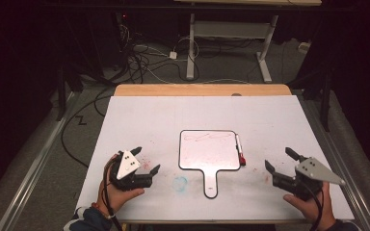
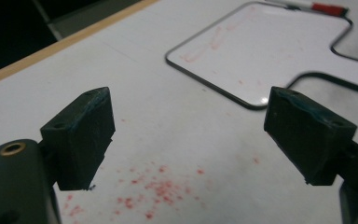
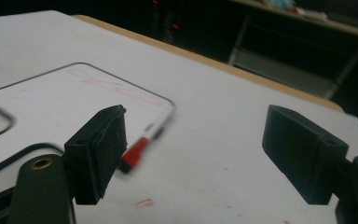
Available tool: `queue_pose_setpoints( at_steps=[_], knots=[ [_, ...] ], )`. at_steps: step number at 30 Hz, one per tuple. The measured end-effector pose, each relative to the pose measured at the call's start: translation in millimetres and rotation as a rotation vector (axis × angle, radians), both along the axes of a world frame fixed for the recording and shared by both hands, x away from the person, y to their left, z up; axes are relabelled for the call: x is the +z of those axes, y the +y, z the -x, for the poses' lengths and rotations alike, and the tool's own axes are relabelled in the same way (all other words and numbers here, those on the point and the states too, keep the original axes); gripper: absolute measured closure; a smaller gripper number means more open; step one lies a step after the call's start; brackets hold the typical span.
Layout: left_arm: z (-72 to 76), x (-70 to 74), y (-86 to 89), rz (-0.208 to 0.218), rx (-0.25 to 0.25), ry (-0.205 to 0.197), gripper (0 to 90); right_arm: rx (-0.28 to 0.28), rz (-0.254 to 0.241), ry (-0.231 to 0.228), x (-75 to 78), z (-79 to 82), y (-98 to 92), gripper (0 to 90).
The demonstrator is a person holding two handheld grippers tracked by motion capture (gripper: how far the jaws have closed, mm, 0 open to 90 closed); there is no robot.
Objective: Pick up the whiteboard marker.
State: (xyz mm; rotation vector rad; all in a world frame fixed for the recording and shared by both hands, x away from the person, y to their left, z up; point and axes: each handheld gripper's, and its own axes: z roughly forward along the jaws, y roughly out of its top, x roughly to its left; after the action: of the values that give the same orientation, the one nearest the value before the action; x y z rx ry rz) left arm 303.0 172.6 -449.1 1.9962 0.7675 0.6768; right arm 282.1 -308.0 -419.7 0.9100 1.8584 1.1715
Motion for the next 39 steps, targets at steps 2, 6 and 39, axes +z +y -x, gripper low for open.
queue_pose_setpoints(
  at_steps=[2, 6, 39],
  knots=[
    [4.5, -2.3, -3.3, -0.011, -0.017, 0.020, 15.6, 0.059, 0.017, -0.003, -3.1, 7.9, 5.0, 19.2],
    [5.7, -3.5, -5.0, -0.022, -0.029, 0.026, 15.6, 0.086, 0.045, 0.035, -7.5, 6.9, 11.3, 22.0],
    [1.7, -13.4, -17.0, -0.135, -0.078, 0.062, 17.0, 0.134, -0.079, 0.527, -11.9, -69.8, 9.4, 39.9]
  ],
)
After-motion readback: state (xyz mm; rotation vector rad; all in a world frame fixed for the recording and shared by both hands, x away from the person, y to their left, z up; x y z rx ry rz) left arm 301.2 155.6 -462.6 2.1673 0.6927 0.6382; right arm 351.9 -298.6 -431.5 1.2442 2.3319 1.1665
